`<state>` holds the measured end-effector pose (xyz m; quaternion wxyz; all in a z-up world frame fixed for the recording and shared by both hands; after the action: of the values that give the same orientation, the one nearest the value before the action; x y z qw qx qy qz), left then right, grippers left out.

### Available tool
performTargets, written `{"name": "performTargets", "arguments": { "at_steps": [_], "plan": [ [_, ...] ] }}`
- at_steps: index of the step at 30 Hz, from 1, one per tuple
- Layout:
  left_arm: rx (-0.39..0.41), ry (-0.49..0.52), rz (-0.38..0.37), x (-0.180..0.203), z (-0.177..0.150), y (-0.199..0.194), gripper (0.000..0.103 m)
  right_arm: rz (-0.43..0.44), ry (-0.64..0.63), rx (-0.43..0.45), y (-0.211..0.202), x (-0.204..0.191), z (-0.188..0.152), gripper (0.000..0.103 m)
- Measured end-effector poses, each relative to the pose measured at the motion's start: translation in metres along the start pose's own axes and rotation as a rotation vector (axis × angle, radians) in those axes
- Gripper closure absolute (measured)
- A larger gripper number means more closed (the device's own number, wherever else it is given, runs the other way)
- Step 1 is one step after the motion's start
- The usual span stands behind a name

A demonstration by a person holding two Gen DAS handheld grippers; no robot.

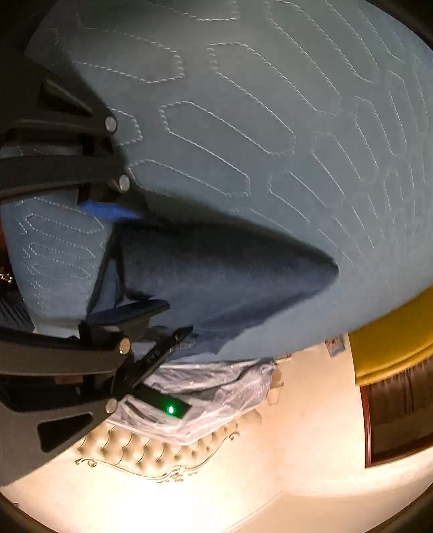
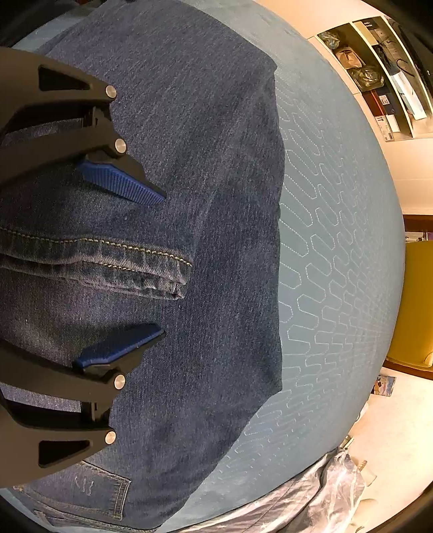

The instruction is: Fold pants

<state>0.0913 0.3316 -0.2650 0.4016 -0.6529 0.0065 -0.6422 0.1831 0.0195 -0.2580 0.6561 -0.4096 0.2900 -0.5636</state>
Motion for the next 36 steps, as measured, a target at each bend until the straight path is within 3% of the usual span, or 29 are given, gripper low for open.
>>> {"name": "performTargets", "arguments": {
  "at_steps": [3,5,8,10,12,16,20,22,26,27,28,31,32,35,36],
  "plan": [
    [0.032,-0.026,0.005,-0.004,-0.003,-0.006,0.081,0.007,-0.005,-0.025,0.001,0.003,0.005,0.032],
    [0.057,0.039,0.032,0.007,-0.007,-0.012,0.084,-0.001,-0.013,-0.056,-0.001,0.006,0.013,0.031],
    [0.098,0.101,0.077,0.024,-0.007,-0.023,0.085,-0.082,-0.030,-0.056,-0.023,0.002,0.030,0.031],
    [0.123,0.162,0.122,0.037,-0.010,-0.027,0.086,-0.032,-0.038,-0.040,-0.045,-0.014,0.050,0.031],
    [0.147,0.220,0.185,0.049,-0.016,-0.028,0.087,0.050,-0.105,-0.057,-0.067,-0.054,0.074,0.029],
    [0.197,0.290,0.262,0.063,-0.026,-0.032,0.087,0.229,-0.205,-0.208,-0.067,-0.138,0.099,0.029],
    [0.248,0.381,0.333,0.081,-0.037,-0.036,0.088,0.202,-0.339,-0.336,-0.045,-0.206,0.104,0.029],
    [0.265,0.429,0.360,0.092,-0.045,-0.034,0.088,0.190,-0.349,-0.357,-0.039,-0.219,0.107,0.029],
    [0.293,0.472,0.391,0.103,-0.054,-0.032,0.088,0.078,-0.427,-0.396,-0.019,-0.234,0.102,0.031],
    [0.297,0.483,0.393,0.103,-0.054,-0.034,0.088,0.053,-0.453,-0.388,-0.016,-0.235,0.100,0.037],
    [0.302,0.492,0.388,0.107,-0.056,-0.034,0.088,0.040,-0.470,-0.385,-0.015,-0.234,0.098,0.058],
    [0.312,0.477,0.357,0.110,-0.058,-0.037,0.087,0.069,-0.452,-0.376,-0.020,-0.225,0.098,0.077],
    [0.320,0.460,0.340,0.108,-0.058,-0.037,0.082,0.073,-0.445,-0.370,-0.022,-0.224,0.096,0.080],
    [0.360,0.417,0.345,0.098,-0.061,-0.044,0.047,0.114,-0.390,-0.360,-0.030,-0.211,0.098,0.085],
    [0.364,0.396,0.334,0.095,-0.065,-0.043,0.046,0.114,-0.362,-0.359,-0.033,-0.206,0.100,0.085]
  ]
}}
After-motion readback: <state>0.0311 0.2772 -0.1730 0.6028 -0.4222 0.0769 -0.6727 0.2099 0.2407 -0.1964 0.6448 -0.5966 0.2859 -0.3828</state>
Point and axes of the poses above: each gripper's, at about its wrist camera, not at the fingertips, and y roughly the way its jaws point, x to its right, z to its top, the point moved 4 cm from there along y, roughly the way its jaws point, and after that the axes turned 1 degree about y, right-handed, at the moved point
